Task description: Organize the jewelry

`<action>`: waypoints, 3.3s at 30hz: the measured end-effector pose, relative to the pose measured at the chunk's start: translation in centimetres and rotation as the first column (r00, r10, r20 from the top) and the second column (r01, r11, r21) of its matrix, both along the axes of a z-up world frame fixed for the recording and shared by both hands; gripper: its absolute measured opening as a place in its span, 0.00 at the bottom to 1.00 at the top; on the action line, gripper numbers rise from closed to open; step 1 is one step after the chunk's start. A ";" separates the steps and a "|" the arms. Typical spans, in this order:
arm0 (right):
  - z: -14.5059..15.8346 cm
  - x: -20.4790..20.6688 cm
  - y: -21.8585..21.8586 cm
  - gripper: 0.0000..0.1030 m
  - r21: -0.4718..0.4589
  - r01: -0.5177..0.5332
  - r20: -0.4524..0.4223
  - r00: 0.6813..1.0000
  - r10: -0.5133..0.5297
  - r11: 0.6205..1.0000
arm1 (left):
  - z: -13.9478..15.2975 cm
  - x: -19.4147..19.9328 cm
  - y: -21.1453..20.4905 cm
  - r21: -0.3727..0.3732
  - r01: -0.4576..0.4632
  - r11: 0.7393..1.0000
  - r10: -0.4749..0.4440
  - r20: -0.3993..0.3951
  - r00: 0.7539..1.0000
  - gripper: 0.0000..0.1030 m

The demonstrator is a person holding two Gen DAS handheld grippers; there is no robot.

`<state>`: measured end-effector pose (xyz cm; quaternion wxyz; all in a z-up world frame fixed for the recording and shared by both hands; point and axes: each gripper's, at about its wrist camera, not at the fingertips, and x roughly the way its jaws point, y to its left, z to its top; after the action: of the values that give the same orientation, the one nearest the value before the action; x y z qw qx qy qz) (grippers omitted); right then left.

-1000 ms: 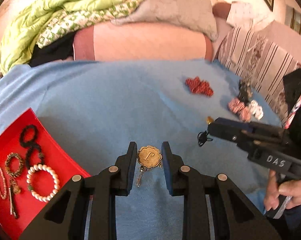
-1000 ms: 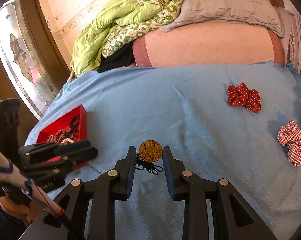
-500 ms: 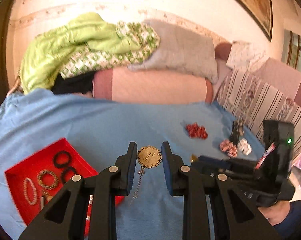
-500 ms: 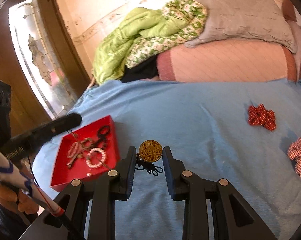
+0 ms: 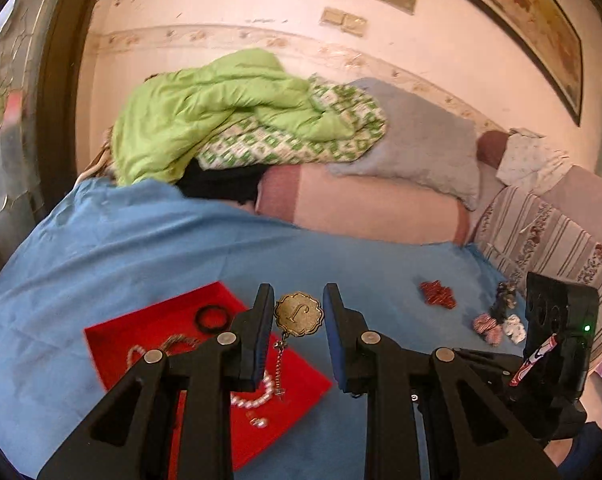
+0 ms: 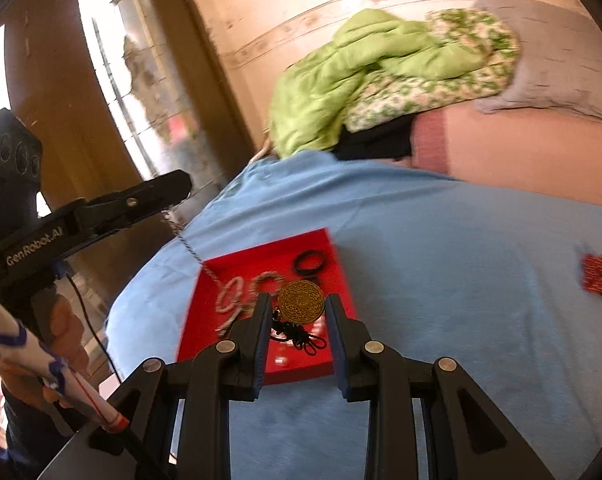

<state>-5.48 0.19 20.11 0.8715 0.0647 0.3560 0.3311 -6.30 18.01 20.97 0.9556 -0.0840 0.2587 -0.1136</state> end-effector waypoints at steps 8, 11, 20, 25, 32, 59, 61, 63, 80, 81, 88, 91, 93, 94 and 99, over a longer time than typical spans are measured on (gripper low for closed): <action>-2.8 0.6 5.8 0.28 -0.044 -0.088 -0.052 0.995 0.085 0.995 | -5.4 1.1 3.9 0.017 -0.065 0.998 0.067 -0.139 0.988 0.24; -4.4 0.9 7.3 0.28 -0.077 -0.107 -0.078 0.992 0.101 0.991 | -8.0 1.9 5.3 0.029 -0.100 0.995 0.104 -0.211 0.972 0.24; -8.9 1.8 10.5 0.28 -0.166 -0.155 -0.156 0.979 0.129 0.974 | -13.6 3.7 8.3 0.129 -0.171 0.977 0.208 -0.374 0.904 0.24; -10.2 2.1 11.4 0.28 -0.197 -0.162 -0.176 0.976 0.128 0.967 | -14.8 4.0 8.1 0.155 -0.162 0.975 0.212 -0.410 0.887 0.24; -11.7 3.0 11.2 0.28 -0.230 -0.142 -0.200 0.975 0.096 0.963 | -15.3 4.4 7.2 0.179 -0.137 0.974 0.202 -0.421 0.884 0.24; -10.6 3.3 9.8 0.32 -0.213 -0.102 -0.193 0.979 0.060 0.972 | -15.1 4.8 7.0 0.185 -0.160 0.970 0.224 -0.412 0.883 0.35; -9.9 3.1 9.0 0.33 -0.205 -0.083 -0.185 0.982 0.045 0.975 | -14.3 4.4 7.1 0.173 -0.180 0.968 0.235 -0.382 0.894 0.35; -8.8 2.4 8.0 0.42 -0.207 -0.056 -0.162 0.987 0.022 0.977 | -13.0 3.3 7.0 0.177 -0.218 0.960 0.266 -0.322 0.909 0.38; -0.5 -12.7 0.5 0.89 -0.389 0.136 0.168 0.983 -0.075 0.911 | -5.6 -12.2 0.4 0.261 -0.486 0.834 0.510 -0.032 0.859 0.96; -0.2 -13.4 0.1 0.89 -0.395 0.146 0.175 0.981 -0.082 0.907 | -5.5 -12.5 0.2 0.267 -0.491 0.829 0.518 -0.038 0.854 0.96; 0.5 -15.8 -1.2 0.91 -0.424 0.213 0.251 0.962 -0.112 0.880 | -4.4 -14.4 -0.9 0.324 -0.534 0.781 0.573 -0.030 0.819 0.96; 0.6 -16.3 -1.6 0.92 -0.426 0.215 0.252 0.961 -0.113 0.878 | -4.2 -15.2 -1.5 0.319 -0.531 0.785 0.569 -0.034 0.821 0.96; 0.8 -16.7 -1.8 0.91 -0.425 0.216 0.255 0.960 -0.113 0.879 | -4.3 -15.4 -1.5 0.308 -0.533 0.788 0.576 -0.060 0.815 0.96; 0.8 -16.8 -1.9 0.91 -0.424 0.219 0.258 0.959 -0.114 0.879 | -4.3 -15.4 -1.6 0.307 -0.530 0.790 0.576 -0.075 0.814 0.96; 0.9 -17.4 -2.1 0.91 -0.421 0.221 0.260 0.959 -0.117 0.880 | -4.8 -15.4 -2.1 0.344 -0.528 0.776 0.588 -0.095 0.803 0.96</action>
<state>-22.84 -1.95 21.02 0.9235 -0.1438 0.3136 0.1679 -21.70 15.95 16.20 0.9165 -0.0216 0.3296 0.2257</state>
